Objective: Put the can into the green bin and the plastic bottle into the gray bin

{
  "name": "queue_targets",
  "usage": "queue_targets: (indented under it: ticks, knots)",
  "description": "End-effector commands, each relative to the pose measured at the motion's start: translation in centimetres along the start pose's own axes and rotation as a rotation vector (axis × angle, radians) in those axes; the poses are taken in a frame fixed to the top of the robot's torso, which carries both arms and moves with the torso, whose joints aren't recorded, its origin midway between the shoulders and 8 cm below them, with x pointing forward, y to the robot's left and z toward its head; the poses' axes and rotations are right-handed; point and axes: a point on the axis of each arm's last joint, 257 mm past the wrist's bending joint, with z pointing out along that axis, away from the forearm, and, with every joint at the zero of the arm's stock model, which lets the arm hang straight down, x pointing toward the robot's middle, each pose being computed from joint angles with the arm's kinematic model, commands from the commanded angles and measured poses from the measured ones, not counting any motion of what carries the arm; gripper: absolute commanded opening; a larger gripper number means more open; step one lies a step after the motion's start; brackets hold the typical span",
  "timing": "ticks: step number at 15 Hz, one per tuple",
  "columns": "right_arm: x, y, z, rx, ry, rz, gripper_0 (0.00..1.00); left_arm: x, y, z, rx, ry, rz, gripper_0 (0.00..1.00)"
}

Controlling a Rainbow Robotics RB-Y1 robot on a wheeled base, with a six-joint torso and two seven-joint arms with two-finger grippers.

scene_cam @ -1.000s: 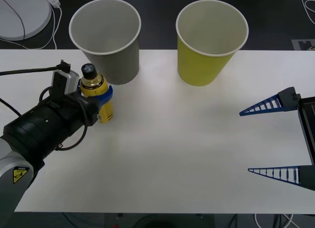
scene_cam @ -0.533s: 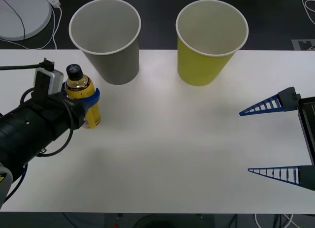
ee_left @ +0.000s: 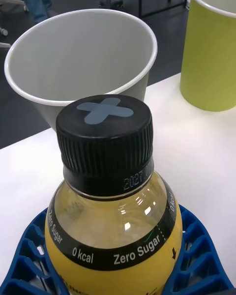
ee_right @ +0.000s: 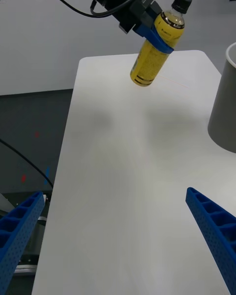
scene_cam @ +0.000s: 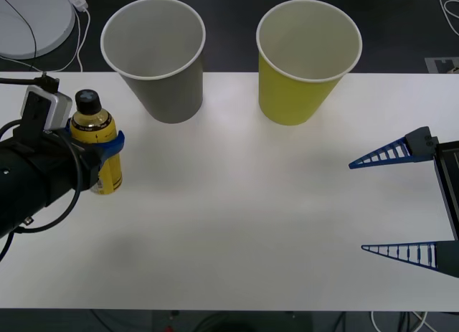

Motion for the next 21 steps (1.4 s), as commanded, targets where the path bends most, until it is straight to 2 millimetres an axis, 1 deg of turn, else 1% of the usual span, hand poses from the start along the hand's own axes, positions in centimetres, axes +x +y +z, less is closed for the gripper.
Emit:
queue_targets:
  ticks: [1, 4, 12, 14, 19, 21]
  knots:
    - [0.0, 0.0, 0.0, 0.0, 0.0, 0.0, 1.0, -1.0, 1.1, 0.0, -0.014, 0.013, 0.016, 0.0]
    - [0.0, 0.0, 0.0, 0.0, 0.0, 0.0, 1.0, -1.9, 1.8, 0.0, -0.018, 0.039, 0.015, 0.0]
    - [0.0, 0.0, 0.0, 0.0, 0.0, 0.0, 1.0, -3.5, 2.5, -0.5, 0.007, 0.116, 0.042, 0.0]
    - [0.0, 0.0, 0.0, 0.0, 0.0, 0.0, 1.0, -3.8, 2.8, 0.0, 0.025, 0.117, 0.035, 0.0]
    - [0.0, 0.0, 0.0, 0.0, 0.0, 0.0, 1.0, -5.1, 4.7, 1.3, 0.087, 0.146, 0.043, 0.0]
    - [0.0, 0.0, 0.0, 0.0, 0.0, 0.0, 1.0, -5.3, 5.5, 1.6, 0.115, 0.168, 0.046, 0.0]
